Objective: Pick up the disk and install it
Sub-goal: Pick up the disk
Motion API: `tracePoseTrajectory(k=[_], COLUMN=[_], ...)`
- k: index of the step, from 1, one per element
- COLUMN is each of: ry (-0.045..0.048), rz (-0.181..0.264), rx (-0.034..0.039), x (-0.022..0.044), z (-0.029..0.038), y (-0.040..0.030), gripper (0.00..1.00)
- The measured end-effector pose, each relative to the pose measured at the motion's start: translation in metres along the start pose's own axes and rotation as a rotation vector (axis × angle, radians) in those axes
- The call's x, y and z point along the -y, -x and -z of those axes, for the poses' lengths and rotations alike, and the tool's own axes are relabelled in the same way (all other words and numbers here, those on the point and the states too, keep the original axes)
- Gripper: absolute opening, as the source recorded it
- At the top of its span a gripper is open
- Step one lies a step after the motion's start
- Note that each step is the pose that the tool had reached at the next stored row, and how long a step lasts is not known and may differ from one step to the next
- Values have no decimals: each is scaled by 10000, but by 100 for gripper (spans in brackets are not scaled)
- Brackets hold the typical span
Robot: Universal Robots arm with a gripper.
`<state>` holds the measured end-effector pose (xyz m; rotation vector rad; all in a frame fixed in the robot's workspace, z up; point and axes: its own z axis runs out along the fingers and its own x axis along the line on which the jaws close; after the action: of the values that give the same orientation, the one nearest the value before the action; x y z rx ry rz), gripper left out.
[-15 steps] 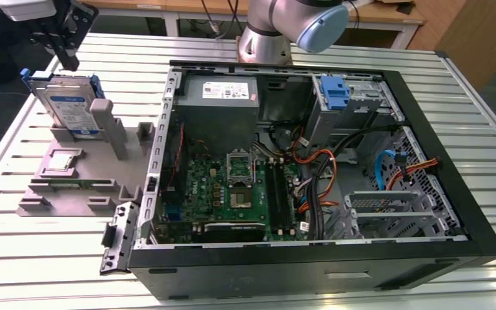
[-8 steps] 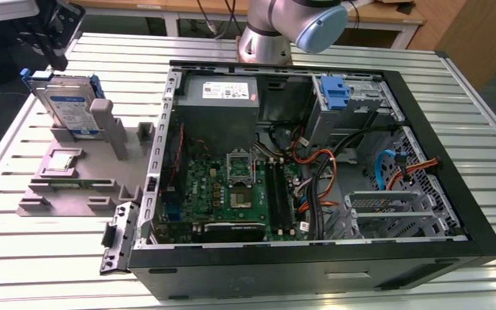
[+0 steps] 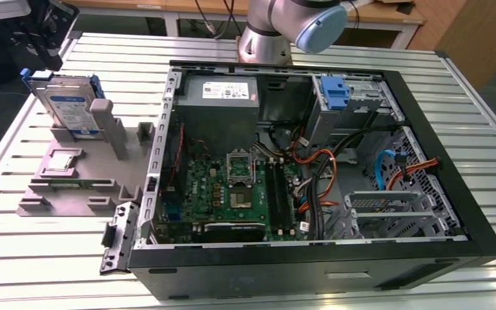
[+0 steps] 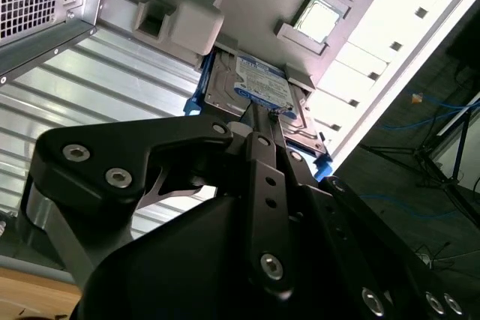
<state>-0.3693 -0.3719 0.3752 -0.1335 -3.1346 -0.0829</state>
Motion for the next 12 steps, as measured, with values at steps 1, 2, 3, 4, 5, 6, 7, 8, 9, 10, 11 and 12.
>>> tracePoseTrajectory(k=[1,2,3,4,5,6,7,8,9,10,11,12], ry=[0,0,0,0,0,1,0,0,0,0,0,0], rz=[0,0,0,0,0,0,-1,0,0,-1,-4,-11], rx=[0,1,1,0,1,1,0,0,0,0,1,1], x=[0,0,0,0,0,1,1,1,1,2,3,4], z=[0,0,0,0,0,-1,0,0,0,-1,-1,-1], y=[0,0,0,-1,-1,-4,-7,-10,-14,-21,-31,-45], gripper=[10,10,10,10,10,10,10,10,10,10,10,10])
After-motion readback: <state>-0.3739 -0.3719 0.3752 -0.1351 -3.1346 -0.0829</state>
